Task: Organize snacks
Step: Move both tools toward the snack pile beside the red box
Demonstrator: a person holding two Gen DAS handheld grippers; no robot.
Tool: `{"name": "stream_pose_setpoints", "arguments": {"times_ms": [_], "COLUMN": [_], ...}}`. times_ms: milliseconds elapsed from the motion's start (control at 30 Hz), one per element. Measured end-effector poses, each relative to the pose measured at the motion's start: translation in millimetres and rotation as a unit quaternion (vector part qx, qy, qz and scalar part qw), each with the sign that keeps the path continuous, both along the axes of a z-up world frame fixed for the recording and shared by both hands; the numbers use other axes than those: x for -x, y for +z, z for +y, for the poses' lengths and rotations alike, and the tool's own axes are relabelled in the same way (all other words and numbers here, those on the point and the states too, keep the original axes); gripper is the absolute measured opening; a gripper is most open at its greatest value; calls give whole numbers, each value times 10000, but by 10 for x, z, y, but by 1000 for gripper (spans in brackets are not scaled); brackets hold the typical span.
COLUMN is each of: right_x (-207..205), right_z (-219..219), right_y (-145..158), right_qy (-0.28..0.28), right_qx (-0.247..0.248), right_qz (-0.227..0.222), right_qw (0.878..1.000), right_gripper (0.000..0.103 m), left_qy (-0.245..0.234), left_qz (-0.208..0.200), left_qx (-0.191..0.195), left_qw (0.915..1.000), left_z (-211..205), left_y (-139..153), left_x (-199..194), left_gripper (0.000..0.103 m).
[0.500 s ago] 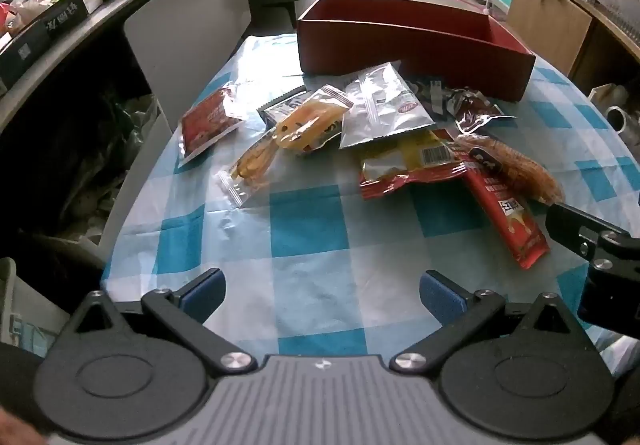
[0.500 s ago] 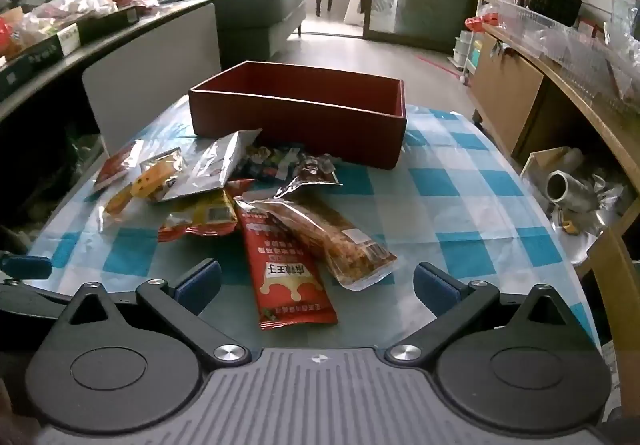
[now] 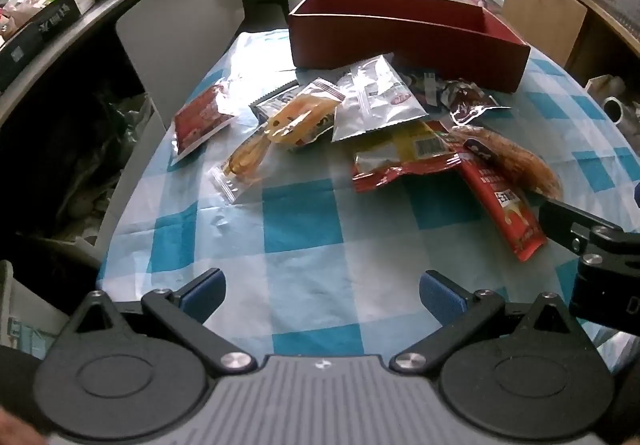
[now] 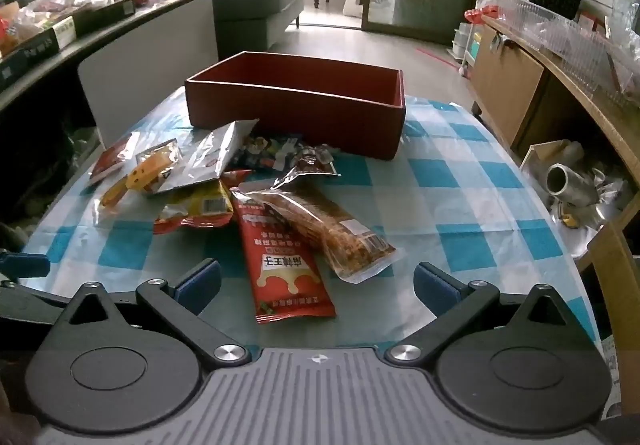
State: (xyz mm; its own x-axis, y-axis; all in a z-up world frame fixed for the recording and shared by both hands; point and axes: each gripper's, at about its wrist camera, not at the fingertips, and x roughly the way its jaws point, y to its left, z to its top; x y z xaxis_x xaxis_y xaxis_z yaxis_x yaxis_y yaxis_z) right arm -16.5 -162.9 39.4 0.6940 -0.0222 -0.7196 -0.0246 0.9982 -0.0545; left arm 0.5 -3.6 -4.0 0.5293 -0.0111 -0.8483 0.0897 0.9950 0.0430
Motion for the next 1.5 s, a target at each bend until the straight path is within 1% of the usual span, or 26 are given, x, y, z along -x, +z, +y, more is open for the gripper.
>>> {"name": "stream_pose_setpoints", "arguments": {"times_ms": [400,567,1100,1500], "right_x": [-33,-45,-50,-47], "right_z": [14,2,29,43], "right_y": [-27,-41,-99,-126], "right_qy": [-61,-87,15,20], "right_qx": [58,104,213,227], "right_qz": [139,182,320,362], "right_qw": [9999,9997,9993,9991], "right_gripper": [103,103,103,103], "left_qy": [18,175,227,218], "left_qz": [159,161,168,180], "left_qx": [33,195,185,85], "left_qw": [9999,9995,9994,9996], "left_z": [17,90,104,95], "left_y": [-40,-18,-14,-18], "left_x": [-17,-39,-50,-50], "left_gripper": [99,99,99,99]}}
